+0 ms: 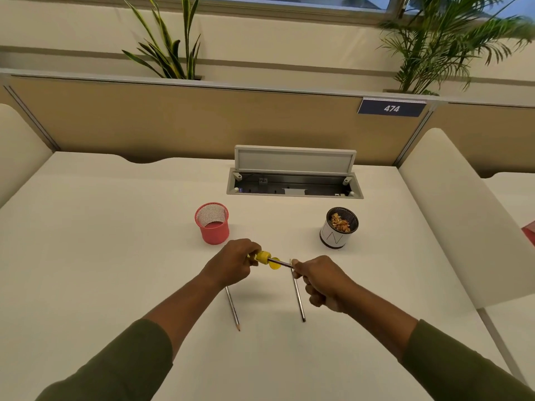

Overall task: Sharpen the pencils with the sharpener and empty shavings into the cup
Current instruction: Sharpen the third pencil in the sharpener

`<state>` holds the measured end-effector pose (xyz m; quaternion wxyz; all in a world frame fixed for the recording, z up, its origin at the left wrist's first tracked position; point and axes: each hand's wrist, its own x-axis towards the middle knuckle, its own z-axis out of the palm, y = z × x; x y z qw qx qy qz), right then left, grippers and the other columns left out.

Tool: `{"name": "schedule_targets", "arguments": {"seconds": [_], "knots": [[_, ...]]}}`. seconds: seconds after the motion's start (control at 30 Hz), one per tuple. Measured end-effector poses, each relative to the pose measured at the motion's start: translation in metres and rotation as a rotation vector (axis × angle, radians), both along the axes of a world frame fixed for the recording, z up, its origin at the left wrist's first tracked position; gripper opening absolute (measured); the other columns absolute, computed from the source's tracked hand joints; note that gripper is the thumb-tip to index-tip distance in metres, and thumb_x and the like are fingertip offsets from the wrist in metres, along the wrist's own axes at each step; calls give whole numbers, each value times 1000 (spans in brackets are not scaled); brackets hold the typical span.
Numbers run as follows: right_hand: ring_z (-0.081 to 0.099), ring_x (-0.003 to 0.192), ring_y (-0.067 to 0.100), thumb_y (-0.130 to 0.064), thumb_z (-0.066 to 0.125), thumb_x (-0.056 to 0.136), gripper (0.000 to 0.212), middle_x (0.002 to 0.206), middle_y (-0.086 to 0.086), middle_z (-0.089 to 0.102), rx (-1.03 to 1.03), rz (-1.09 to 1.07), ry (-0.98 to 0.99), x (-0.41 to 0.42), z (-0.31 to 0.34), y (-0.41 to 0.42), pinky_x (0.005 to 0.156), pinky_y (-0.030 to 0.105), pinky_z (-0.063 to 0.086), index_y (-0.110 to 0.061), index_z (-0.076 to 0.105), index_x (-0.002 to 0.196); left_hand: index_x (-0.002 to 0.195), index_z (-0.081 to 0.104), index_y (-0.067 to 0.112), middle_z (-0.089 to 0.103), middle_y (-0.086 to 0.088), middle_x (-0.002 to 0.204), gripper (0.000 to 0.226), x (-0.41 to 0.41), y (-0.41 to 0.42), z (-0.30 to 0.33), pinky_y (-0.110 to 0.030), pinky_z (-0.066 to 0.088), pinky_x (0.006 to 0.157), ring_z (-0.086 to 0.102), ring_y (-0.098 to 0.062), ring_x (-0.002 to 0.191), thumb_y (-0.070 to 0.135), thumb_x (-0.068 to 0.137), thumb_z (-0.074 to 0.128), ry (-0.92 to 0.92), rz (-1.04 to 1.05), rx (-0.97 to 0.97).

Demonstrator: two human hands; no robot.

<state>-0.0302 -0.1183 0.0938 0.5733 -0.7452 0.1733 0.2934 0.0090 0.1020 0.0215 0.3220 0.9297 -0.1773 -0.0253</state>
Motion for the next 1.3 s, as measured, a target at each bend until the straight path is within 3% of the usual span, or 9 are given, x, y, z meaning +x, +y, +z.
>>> {"name": "schedule_targets", "arguments": {"seconds": [0.17,0.33,0.53,0.7,0.77,0.83,0.97,1.1,1.3], "knots": [[53,63,15,-32,46,94,19,72,0,57,-638,541,-678,-2,-4,-13,53,31,38,-17,57,92,92,61,10,63,-4,88,14,0,1,0,-40,54,75,61,-19,81,-1,84,59,116,-17,22],[37,48,21,-25,47,96,22,62,2,45,-974,918,-1198,4,-14,-36,45,32,21,-13,55,80,98,68,10,69,-8,91,17,4,4,10,-43,54,76,63,-24,82,5,81,68,121,-54,11],[37,42,19,-30,43,98,35,53,-3,46,-823,663,-1131,-3,-23,-26,42,28,25,-12,58,72,93,71,8,69,-9,82,28,4,-1,11,-42,58,69,67,-25,74,-10,74,62,41,-12,-82],[21,39,11,-26,53,98,32,54,0,25,57,-128,-13,-5,-4,-5,39,21,22,-4,60,76,93,71,8,68,-8,82,34,4,-4,12,-30,58,65,64,-18,69,-14,69,60,-45,2,-91],[18,41,12,-26,50,99,31,55,0,22,103,-130,91,-3,1,-6,40,20,20,-3,58,80,93,71,8,69,-8,83,34,5,-6,13,-27,57,65,64,-16,69,-15,69,61,-40,1,-89],[22,42,13,-26,49,98,32,54,0,27,-14,-5,-47,-4,2,-7,41,22,22,-2,62,80,95,71,8,69,-8,86,33,6,-5,12,-28,59,67,67,-16,71,-14,71,61,-2,19,-96],[50,56,14,-24,49,94,13,69,0,58,-549,441,-683,-11,-4,-14,49,25,35,-14,57,92,97,71,9,68,-8,90,34,7,-1,12,-26,59,70,68,-16,75,-14,76,59,79,28,-108],[42,52,22,-24,44,97,22,66,3,49,-918,809,-1218,-7,-16,-32,49,30,25,-11,58,84,104,67,17,68,0,97,24,7,3,19,-35,55,76,62,-16,85,5,83,64,132,-71,75],[40,41,24,-29,43,96,31,57,3,48,-921,739,-1287,-6,-29,-29,40,29,22,-10,59,78,96,58,14,60,-1,93,16,3,-6,18,-40,52,78,56,-18,84,1,87,56,116,-79,147]]}}
